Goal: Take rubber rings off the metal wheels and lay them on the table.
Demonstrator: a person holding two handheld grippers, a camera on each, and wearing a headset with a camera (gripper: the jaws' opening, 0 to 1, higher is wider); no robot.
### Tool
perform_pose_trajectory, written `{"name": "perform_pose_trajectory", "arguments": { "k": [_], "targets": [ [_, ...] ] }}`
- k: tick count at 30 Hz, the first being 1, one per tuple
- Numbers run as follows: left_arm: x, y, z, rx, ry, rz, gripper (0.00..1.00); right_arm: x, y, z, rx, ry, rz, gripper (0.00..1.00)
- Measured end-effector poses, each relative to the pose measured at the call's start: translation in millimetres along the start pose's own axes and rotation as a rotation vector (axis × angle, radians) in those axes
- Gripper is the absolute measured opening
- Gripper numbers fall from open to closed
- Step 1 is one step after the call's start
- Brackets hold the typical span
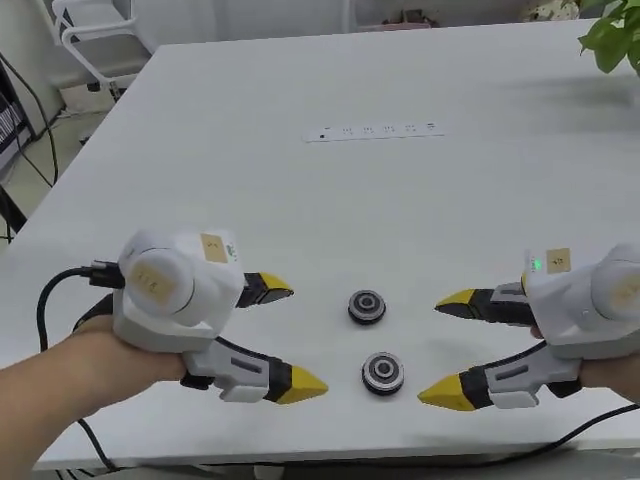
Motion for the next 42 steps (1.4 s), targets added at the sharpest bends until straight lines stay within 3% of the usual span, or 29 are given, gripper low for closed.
{"name": "perform_pose_trajectory", "arguments": {
  "k": [19, 27, 42],
  "targets": [
    [-18.2, -0.4, 3.1, 0.025, 0.066, -0.007, 0.60, -17.9, -3.0, 6.6, 0.047, -0.092, -0.045, 0.50],
    [-30.5, -2.8, 5.2, 0.009, 0.097, -0.014, 0.54, -23.0, -4.1, 6.9, 0.060, -0.122, -0.065, 0.44],
    [-52.4, -8.0, 14.6, 0.001, 0.165, -0.023, 0.45, -29.4, -4.5, 7.5, 0.061, -0.152, -0.077, 0.41]
  ]
}}
Point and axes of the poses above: the centre of the closed fingertips' face, and the gripper's own axes: x roughly backward along the fingers, z roughly to its right, y roughly out of its underside, the point moved 9 cm from there along x, roughly backward along the fingers, and after that the axes turned 9 degrees about -y, right-handed, at the moved point
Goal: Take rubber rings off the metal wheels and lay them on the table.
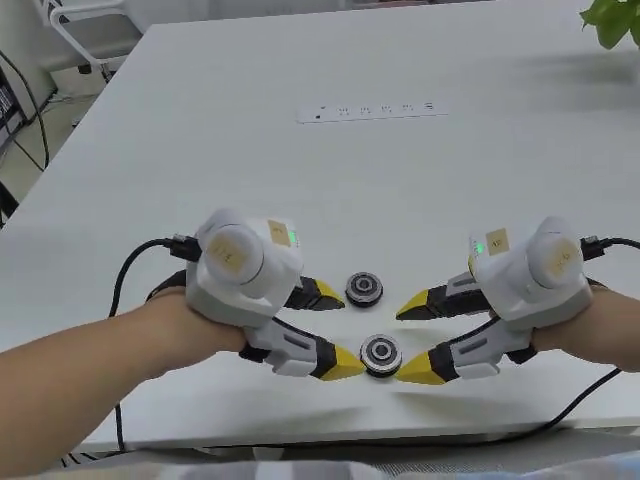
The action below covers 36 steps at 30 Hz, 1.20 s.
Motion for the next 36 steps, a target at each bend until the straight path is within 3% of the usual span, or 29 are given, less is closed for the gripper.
{"name": "perform_pose_trajectory", "arguments": {
  "k": [16, 26, 36],
  "targets": [
    [-23.2, -3.6, 11.1, -0.024, 0.057, -0.010, 0.29, -0.9, 2.3, 0.8, -0.004, -0.004, -0.003, 0.42],
    [-30.7, -1.0, 13.7, -0.038, 0.047, -0.026, 0.19, -1.4, 4.4, 0.5, -0.009, -0.006, -0.005, 0.42],
    [-30.8, -0.5, 14.0, -0.068, -0.005, -0.002, 0.14, -2.7, 4.6, 1.2, -0.015, -0.011, 0.002, 0.41]
  ]
}}
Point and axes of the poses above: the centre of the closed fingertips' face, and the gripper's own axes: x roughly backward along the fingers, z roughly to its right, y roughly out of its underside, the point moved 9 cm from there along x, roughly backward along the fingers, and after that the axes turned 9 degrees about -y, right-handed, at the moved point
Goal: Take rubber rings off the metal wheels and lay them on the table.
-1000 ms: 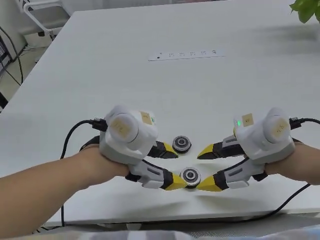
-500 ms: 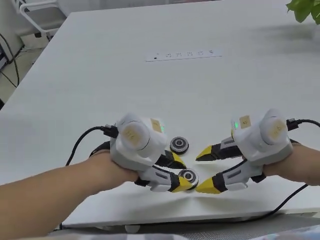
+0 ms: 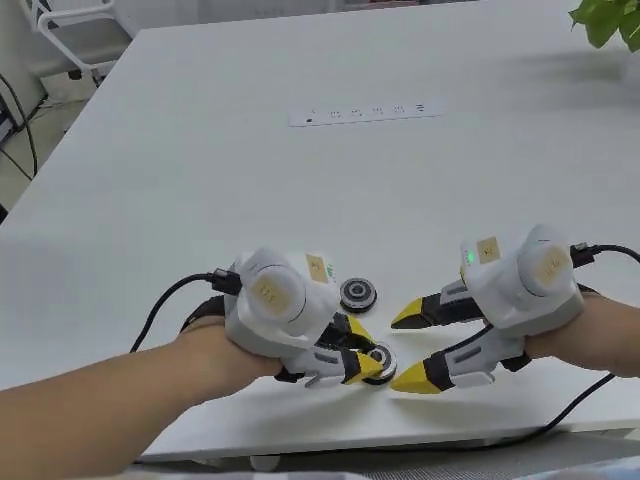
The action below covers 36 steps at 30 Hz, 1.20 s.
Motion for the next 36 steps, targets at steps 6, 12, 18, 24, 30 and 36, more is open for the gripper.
{"name": "perform_pose_trajectory", "arguments": {
  "k": [6, 12, 18, 24, 30, 36],
  "targets": [
    [-0.2, 0.8, 0.8, 0.000, -0.011, 0.009, 0.13, -6.6, 0.4, -2.0, 0.001, -0.013, 0.000, 0.38],
    [-0.3, 1.0, 0.9, 0.005, -0.017, 0.011, 0.13, -12.3, -1.1, -3.2, -0.009, -0.018, 0.022, 0.32],
    [-0.5, 0.7, 1.3, 0.004, -0.023, 0.010, 0.13, -16.1, -3.2, -2.8, -0.020, -0.011, 0.037, 0.29],
    [-0.7, 0.7, 0.9, 0.005, -0.026, 0.010, 0.13, -17.0, -1.9, -2.7, -0.039, -0.009, 0.045, 0.27],
    [-0.6, 0.5, 1.2, 0.006, -0.029, 0.010, 0.13, -11.7, 0.7, -5.3, -0.036, -0.004, 0.049, 0.25],
    [-0.9, 0.7, 1.2, 0.009, -0.033, 0.010, 0.13, -6.6, 4.4, -5.5, -0.056, -0.003, 0.060, 0.23]
  ]
}}
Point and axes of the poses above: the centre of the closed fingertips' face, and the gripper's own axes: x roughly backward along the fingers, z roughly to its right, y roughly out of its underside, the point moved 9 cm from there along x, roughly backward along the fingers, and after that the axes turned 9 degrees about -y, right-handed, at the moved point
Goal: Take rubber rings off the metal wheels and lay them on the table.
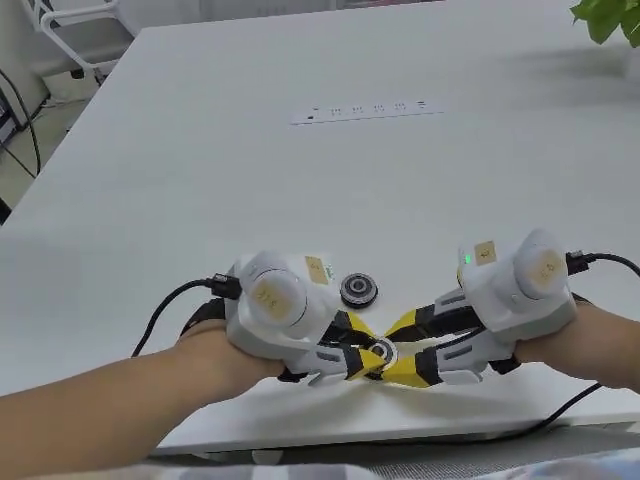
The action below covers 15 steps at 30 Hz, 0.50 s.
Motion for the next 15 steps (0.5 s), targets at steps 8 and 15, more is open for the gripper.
{"name": "perform_pose_trajectory", "arguments": {
  "k": [8, 15],
  "targets": [
    [0.0, 0.3, 0.2, 0.005, -0.002, 0.004, 0.13, 1.5, 1.3, 0.1, -0.007, -0.005, 0.002, 0.21],
    [0.2, 0.5, 0.5, 0.008, -0.003, 0.005, 0.13, 2.3, 1.4, 0.3, 0.000, -0.006, -0.012, 0.20]
  ]
}}
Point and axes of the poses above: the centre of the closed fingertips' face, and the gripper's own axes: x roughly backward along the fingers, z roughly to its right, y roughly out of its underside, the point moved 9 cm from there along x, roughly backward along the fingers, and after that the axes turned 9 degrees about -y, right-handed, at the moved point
